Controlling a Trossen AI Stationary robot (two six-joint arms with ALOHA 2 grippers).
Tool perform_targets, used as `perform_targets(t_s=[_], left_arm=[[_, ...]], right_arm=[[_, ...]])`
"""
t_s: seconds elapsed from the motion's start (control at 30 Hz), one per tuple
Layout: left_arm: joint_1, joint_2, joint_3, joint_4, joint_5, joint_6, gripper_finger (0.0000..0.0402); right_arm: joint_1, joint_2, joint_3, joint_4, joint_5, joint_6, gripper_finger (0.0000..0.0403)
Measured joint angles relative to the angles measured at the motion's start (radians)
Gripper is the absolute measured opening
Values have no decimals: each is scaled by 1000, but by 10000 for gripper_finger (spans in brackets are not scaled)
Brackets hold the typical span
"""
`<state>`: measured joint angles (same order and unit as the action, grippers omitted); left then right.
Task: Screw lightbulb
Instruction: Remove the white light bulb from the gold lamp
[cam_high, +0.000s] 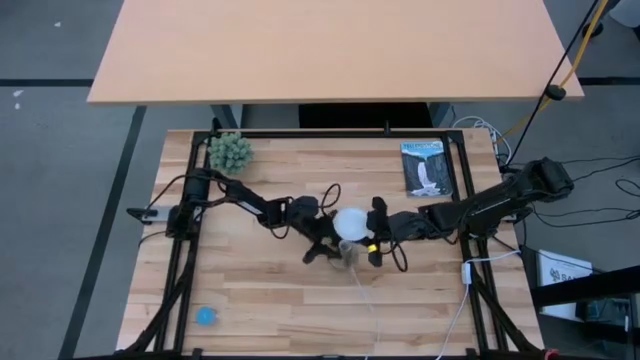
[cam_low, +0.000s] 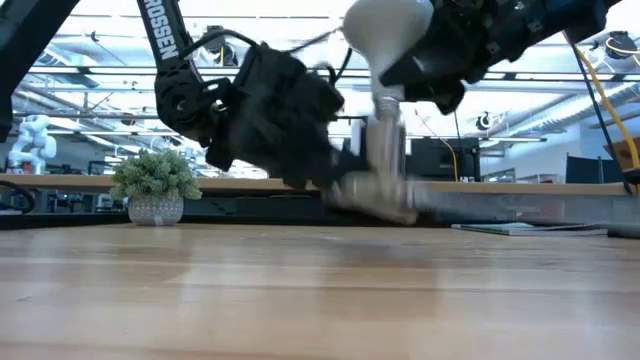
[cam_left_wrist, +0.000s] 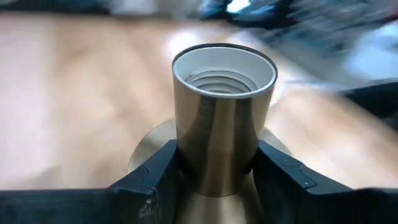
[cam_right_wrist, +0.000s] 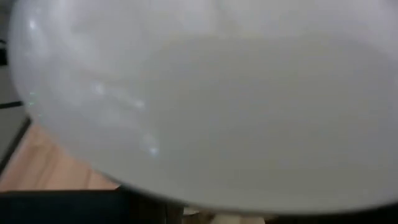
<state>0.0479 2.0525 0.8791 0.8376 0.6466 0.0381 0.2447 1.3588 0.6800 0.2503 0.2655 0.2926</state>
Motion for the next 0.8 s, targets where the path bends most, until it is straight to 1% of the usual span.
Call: perform_targets(t_s=[0.1,0.17,0.27,0.43,0.57,0.73,0.8], left_arm=[[7,0,0,-82,-163,32,170],[10,0,-9,-87,-228,39,170],[17,0,-40,-43,-298,30,170],[25,0,-121,110,-417,-11,170],[20,0,-176,220,-483,-47,170],[-4,0,-189,227,-511,-57,170],[-12,0,-189,230,-510,-56,170]], right_arm=[[2,-51,0,-100,41,57,146],[7,-93,0,-151,57,87,145],[27,-142,2,-274,113,164,144],[80,-169,1,-505,203,400,146],[132,-145,1,-591,229,566,145],[158,-97,1,-622,221,729,146],[155,-71,1,-625,180,756,148]])
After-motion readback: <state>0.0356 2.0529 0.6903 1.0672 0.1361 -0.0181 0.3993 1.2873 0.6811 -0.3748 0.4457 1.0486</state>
